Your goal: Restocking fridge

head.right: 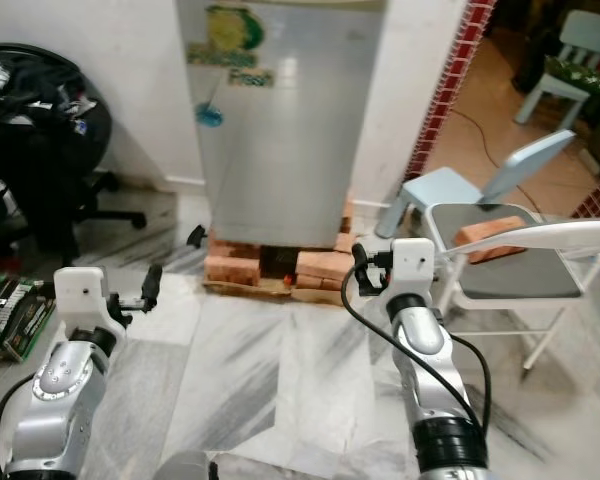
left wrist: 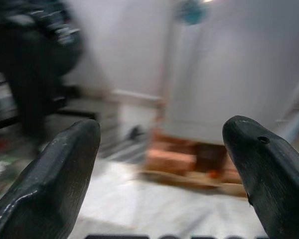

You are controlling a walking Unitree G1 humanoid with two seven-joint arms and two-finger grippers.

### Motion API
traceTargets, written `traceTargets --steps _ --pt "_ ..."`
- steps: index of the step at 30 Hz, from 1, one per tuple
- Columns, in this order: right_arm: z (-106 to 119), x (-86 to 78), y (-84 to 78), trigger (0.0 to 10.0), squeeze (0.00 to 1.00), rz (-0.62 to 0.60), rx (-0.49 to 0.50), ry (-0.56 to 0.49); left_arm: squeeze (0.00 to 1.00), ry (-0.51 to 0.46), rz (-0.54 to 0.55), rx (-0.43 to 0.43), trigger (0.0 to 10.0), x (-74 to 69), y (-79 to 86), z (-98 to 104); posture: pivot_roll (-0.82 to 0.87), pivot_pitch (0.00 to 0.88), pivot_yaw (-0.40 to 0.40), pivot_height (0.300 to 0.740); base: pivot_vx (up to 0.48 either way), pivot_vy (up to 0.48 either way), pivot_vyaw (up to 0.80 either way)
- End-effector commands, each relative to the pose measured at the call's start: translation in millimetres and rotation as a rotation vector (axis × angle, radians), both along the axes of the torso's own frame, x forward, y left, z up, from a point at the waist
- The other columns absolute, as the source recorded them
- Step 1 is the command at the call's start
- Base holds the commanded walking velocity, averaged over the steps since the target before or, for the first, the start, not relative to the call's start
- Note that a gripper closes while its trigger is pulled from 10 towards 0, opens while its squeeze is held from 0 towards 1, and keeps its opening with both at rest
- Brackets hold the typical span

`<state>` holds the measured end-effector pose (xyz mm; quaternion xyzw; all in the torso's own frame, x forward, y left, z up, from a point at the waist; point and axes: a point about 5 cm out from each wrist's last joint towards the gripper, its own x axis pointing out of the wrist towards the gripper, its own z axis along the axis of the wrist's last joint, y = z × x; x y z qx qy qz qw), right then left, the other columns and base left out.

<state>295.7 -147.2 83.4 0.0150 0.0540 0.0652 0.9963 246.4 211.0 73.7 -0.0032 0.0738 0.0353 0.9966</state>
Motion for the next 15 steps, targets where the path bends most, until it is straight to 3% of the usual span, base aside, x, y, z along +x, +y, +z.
traceTargets --steps 1,15 --pt "3.8 0.4 -13.1 10.0 0.0 -0.028 -0.017 -0.011 0.0 -0.019 -0.019 -0.012 10.0 3.9 -7.9 3.9 0.14 0.016 -0.047 0.74 0.27 0.398 0.0" --pt "2.2 0.8 -14.8 10.0 0.0 -0.026 -0.02 -0.003 0.0 -0.047 -0.02 -0.003 10.0 5.6 -8.4 8.0 0.14 0.026 -0.052 0.74 0.264 0.402 0.0"
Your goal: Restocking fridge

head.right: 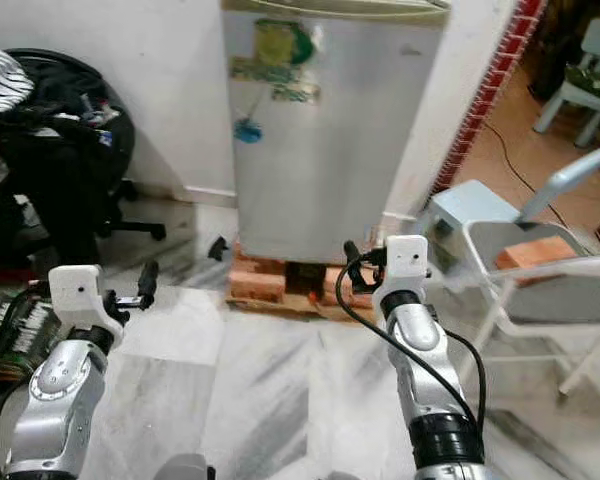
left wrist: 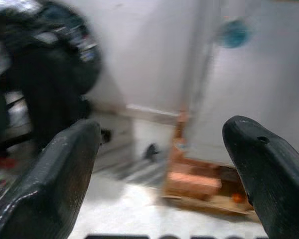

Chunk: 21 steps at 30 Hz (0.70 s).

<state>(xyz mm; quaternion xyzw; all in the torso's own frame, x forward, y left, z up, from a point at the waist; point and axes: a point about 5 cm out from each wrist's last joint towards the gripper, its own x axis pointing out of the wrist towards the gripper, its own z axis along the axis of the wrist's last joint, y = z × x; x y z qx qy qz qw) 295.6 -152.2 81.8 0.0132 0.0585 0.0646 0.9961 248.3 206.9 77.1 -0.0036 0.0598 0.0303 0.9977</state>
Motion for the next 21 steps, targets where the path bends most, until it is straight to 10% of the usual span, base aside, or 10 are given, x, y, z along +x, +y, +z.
traceTargets --steps 1,21 --pt "4.1 0.9 -10.0 10.0 0.0 -0.027 -0.011 -0.013 0.0 -0.019 -0.009 -0.002 10.0 3.9 -3.6 4.7 0.14 0.028 -0.053 0.74 0.259 0.405 0.0" --pt "4.3 2.1 -11.1 10.0 0.0 -0.032 -0.018 -0.009 0.0 -0.023 -0.009 0.034 10.0 3.6 -2.4 4.5 0.13 0.032 -0.053 0.74 0.356 0.212 -0.14"
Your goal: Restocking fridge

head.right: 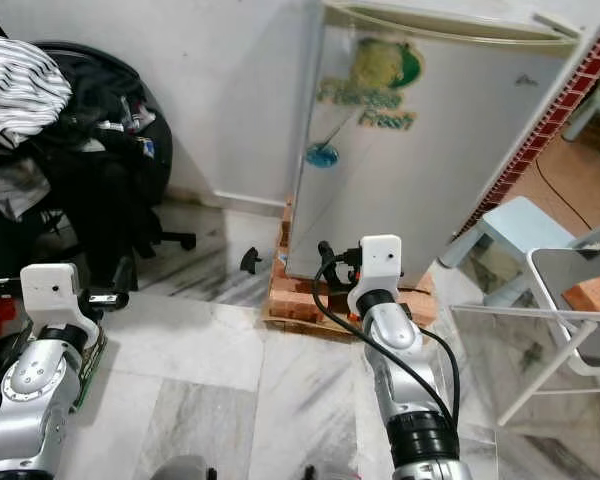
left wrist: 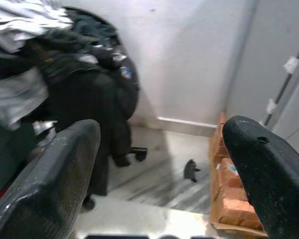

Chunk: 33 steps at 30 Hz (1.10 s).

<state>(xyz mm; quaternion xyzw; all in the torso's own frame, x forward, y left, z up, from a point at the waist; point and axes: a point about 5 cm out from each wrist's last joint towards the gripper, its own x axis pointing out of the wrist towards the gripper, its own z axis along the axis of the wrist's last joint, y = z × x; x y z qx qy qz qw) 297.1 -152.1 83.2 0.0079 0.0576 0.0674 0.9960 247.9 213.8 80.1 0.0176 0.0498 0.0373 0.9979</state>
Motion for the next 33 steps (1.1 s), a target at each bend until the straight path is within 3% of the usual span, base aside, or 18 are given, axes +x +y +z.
traceTargets --steps 1,9,19,29,33 --pt "3.0 0.7 -11.2 10.0 0.0 -0.038 -0.008 -0.008 0.0 -0.004 -0.022 -0.008 10.0 4.2 -9.3 1.3 0.13 0.031 -0.052 0.74 0.398 0.27 -0.44" --pt "3.5 1.3 -11.1 10.0 0.0 -0.04 -0.012 -0.012 0.0 0.002 -0.022 0.004 10.0 4.4 -8.5 0.2 0.13 0.031 -0.052 0.74 0.314 0.361 0.0" --pt "3.4 1.5 -12.8 10.0 0.0 -0.047 -0.014 -0.009 0.0 0.012 -0.012 -0.005 10.0 4.1 -10.7 -1.3 0.13 0.031 -0.052 0.74 0.0 0.0 0.0" --pt "2.7 1.5 -13.0 10.0 0.0 -0.049 -0.014 -0.005 0.0 0.012 -0.017 -0.008 10.0 6.1 -13.1 -1.8 0.13 0.031 -0.053 0.74 0.0 0.429 0.0" --pt "2.9 1.8 -13.3 10.0 0.0 -0.05 -0.016 -0.006 0.0 0.011 -0.02 -0.006 10.0 6.5 -14.3 -1.9 0.13 0.029 -0.05 0.74 0.0 0.0 0.0"
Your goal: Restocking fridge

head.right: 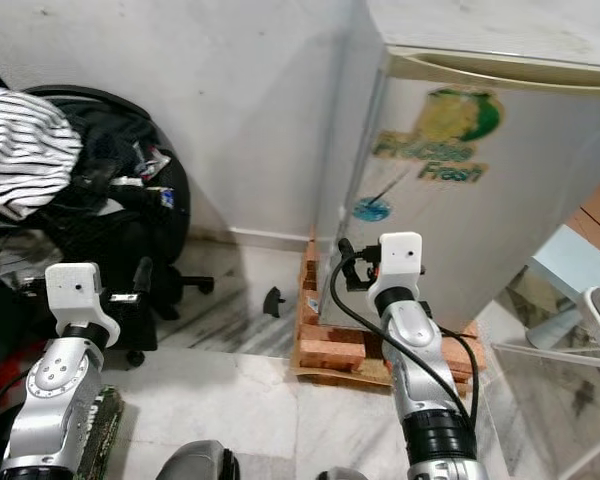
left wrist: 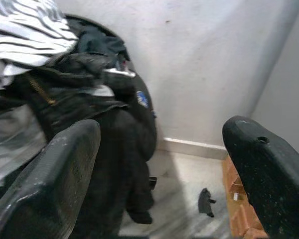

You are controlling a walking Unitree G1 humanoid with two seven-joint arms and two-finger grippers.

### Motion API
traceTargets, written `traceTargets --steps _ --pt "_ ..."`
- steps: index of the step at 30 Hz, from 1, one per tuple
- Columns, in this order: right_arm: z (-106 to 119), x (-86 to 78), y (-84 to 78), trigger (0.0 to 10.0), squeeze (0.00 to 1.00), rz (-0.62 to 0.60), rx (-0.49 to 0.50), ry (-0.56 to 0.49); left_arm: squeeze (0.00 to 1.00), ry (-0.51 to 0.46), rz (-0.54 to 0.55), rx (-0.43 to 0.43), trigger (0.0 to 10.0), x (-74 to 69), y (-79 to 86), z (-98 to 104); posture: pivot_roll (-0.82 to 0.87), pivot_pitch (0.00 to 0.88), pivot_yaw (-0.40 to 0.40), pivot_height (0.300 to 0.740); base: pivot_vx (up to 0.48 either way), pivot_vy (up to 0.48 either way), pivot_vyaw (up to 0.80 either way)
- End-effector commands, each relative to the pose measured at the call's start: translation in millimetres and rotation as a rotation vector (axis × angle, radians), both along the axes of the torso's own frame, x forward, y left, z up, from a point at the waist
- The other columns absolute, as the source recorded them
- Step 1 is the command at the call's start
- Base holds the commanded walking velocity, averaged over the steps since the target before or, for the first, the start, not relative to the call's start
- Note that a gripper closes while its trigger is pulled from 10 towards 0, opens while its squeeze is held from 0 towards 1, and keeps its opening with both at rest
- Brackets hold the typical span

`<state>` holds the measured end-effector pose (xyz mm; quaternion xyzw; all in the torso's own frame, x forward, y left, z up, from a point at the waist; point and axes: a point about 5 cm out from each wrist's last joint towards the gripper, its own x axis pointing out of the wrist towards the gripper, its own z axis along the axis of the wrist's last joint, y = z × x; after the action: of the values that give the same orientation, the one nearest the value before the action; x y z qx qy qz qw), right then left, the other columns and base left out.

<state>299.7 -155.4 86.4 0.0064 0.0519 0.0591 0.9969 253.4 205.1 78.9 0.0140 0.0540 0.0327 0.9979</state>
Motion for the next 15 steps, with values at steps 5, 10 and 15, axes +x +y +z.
traceTargets --steps 5,10,15 --pt "-0.2 -0.8 -11.1 10.0 0.0 -0.038 -0.015 0.006 0.0 0.003 -0.01 0.006 10.0 0.9 -5.0 -0.6 0.13 0.03 -0.051 0.74 0.0 0.0 0.0" --pt "-0.1 -0.6 -11.2 10.0 0.0 -0.04 -0.016 0.005 0.0 -0.016 -0.044 0.021 10.0 0.3 -5.8 1.9 0.13 0.03 -0.051 0.74 0.185 0.197 0.0" --pt "0.2 -0.5 -11.2 10.0 0.0 -0.042 -0.016 0.004 0.0 -0.018 -0.056 0.039 10.0 0.2 -6.2 2.3 0.13 0.03 -0.05 0.74 0.355 0.323 -0.09"
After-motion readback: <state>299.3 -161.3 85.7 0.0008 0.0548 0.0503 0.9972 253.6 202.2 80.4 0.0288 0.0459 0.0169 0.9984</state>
